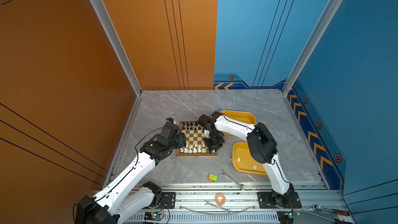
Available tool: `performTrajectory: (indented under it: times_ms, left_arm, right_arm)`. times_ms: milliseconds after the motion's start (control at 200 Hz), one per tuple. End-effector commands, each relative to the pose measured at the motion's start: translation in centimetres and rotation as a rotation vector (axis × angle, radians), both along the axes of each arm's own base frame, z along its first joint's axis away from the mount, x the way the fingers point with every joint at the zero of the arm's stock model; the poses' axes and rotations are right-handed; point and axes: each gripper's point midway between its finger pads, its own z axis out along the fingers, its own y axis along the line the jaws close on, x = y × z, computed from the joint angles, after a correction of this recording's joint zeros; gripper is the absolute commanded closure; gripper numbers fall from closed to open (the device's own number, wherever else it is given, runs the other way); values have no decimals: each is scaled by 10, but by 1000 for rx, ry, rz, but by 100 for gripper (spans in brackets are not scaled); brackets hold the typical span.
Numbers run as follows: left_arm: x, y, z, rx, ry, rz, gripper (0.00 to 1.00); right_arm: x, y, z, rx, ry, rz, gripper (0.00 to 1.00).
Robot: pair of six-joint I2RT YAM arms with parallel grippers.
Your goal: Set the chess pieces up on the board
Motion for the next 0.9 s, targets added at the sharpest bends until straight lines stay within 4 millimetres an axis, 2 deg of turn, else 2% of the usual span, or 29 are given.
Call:
performTrajectory:
  times_ms: [0,175,350,476,556,696,766,776,801,881,896]
  left_arm:
    - [5,-2,11,-14,-18,-5,35]
    - [6,-3,12,-11,-20,-13,35]
    - [8,-4,11,-11,-15,-19,35]
    - [13,-7,12,-20,-26,-24,35]
    - [18,-9,13,-24,-33,-30,35]
    - [28,-16,16,-28,-45,-47,35]
    - [33,-19,19,-34,-55,-53,35]
    - [34,-20,20,-34,-55,-55,35]
    - [36,-22,20,-36,-57,-59,35]
    - [43,-29,23,-41,-67,-73,35]
    - [44,-30,24,-40,-68,-78,35]
  right_arm:
    - [-3,0,-10,-6,29,-1,65]
    - [0,-4,-12,-16,25,-10,65]
    - [7,-10,-4,-14,3,-26,62]
    - [16,-12,18,23,-37,-37,51]
    - [21,-10,39,67,-52,-39,44]
    - [30,-10,77,114,-105,-44,39]
    - [37,-19,86,106,-132,-63,39]
    - [38,-22,93,114,-149,-69,40]
    - [39,-27,99,111,-165,-74,40]
    - [38,-49,101,68,-202,-83,45]
    - [43,-62,99,50,-205,-113,47]
